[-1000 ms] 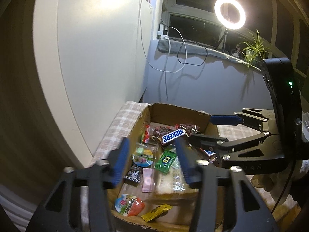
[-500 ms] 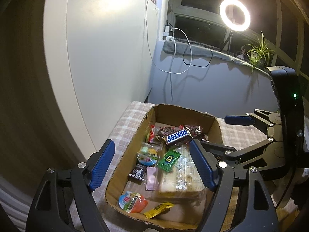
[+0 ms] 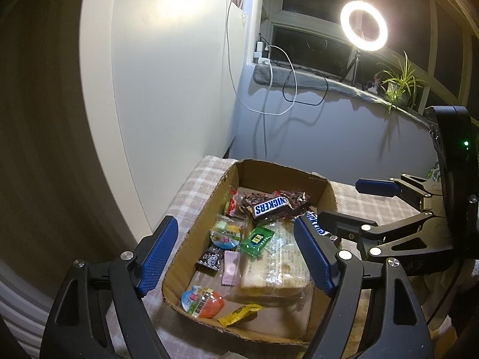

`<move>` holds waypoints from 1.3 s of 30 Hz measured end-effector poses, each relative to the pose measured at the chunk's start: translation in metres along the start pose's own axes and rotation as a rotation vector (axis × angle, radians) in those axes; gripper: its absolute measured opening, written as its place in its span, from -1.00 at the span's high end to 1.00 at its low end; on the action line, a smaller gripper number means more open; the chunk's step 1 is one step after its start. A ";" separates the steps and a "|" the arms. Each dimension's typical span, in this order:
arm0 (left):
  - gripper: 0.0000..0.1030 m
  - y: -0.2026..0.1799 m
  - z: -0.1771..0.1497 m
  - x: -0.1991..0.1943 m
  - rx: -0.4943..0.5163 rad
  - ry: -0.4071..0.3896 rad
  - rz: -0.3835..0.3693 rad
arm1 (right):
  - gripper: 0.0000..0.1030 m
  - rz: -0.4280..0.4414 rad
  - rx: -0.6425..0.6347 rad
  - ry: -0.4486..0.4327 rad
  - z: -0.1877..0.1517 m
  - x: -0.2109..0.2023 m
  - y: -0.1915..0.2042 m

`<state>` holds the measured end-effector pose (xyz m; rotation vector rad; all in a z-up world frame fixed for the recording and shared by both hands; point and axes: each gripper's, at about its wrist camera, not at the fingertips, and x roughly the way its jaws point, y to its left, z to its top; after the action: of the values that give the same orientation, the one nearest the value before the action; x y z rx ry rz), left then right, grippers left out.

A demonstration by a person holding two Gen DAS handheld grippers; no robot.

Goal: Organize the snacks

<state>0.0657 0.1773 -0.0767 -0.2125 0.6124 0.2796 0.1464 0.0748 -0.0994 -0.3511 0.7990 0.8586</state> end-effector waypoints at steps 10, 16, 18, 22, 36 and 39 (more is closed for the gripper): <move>-0.55 -0.011 -0.006 -0.024 0.011 -0.034 0.011 | -0.81 -0.028 0.025 -0.065 -0.010 -0.035 0.005; -0.55 -0.018 -0.010 -0.037 0.020 -0.051 0.025 | -1.00 -0.058 0.036 -0.117 -0.021 -0.061 0.007; -0.55 -0.020 -0.011 -0.042 0.018 -0.059 0.029 | -1.00 -0.068 0.045 -0.136 -0.025 -0.071 0.006; -0.59 -0.023 -0.014 -0.051 0.016 -0.076 0.037 | -1.00 -0.080 0.073 -0.160 -0.035 -0.086 0.004; -0.60 -0.026 -0.027 -0.069 0.006 -0.075 0.051 | -1.00 -0.178 0.186 -0.180 -0.066 -0.119 -0.006; -0.60 -0.026 -0.028 -0.070 0.005 -0.073 0.055 | -1.00 -0.199 0.178 -0.187 -0.067 -0.125 -0.003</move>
<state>0.0041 0.1314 -0.0542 -0.1801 0.5469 0.3373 0.0674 -0.0325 -0.0511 -0.1857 0.6488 0.6182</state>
